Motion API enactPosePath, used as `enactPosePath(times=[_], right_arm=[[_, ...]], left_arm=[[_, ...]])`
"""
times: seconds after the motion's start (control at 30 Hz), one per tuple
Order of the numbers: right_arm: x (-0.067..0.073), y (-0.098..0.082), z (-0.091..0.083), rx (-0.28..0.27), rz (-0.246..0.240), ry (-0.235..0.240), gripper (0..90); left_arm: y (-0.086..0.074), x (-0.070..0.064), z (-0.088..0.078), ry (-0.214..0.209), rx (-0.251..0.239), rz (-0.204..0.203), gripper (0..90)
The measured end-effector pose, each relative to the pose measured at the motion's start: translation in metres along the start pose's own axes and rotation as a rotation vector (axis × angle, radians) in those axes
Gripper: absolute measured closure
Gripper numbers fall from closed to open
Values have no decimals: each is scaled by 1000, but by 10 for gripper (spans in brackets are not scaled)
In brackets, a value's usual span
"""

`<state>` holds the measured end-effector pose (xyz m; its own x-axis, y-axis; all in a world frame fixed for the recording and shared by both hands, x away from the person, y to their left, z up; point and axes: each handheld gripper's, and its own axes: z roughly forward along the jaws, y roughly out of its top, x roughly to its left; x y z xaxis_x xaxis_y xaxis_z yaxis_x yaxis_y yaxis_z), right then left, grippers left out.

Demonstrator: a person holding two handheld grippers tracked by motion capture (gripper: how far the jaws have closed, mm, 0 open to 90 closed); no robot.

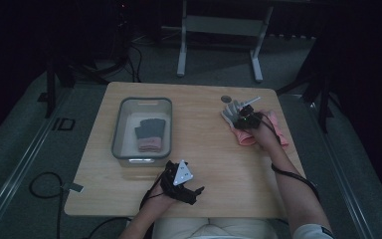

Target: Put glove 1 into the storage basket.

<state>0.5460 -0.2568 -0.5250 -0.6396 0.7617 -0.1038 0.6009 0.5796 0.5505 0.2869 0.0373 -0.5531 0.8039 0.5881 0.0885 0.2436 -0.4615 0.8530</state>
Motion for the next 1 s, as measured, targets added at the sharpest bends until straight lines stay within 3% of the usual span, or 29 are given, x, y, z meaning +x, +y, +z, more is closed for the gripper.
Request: enactPosePath(times=[0.03,0.23,0.33,0.43,0.47,0.77,0.93,1.0], right_arm=[[-2,0,0,-2,50,10,775],[-5,0,-5,-32,167,6,865],[-3,3,-14,-57,193,-16,874],[2,5,-32,-109,247,1,875],[5,5,-40,-132,243,-4,875],[53,4,-113,-314,320,22,875],[81,-5,-137,-353,366,23,875],[90,-10,-141,-369,409,31,875]], left_arm=[[0,0,0,-2,-1,-2,14],[-1,-1,1,1,2,3,14],[-1,0,0,6,-6,6,14],[-1,0,-1,17,-13,8,14],[-1,1,-1,18,-19,5,14],[-1,0,-3,15,-25,13,14],[-3,-1,-1,13,-27,14,14],[-3,-1,1,8,-21,14,14]])
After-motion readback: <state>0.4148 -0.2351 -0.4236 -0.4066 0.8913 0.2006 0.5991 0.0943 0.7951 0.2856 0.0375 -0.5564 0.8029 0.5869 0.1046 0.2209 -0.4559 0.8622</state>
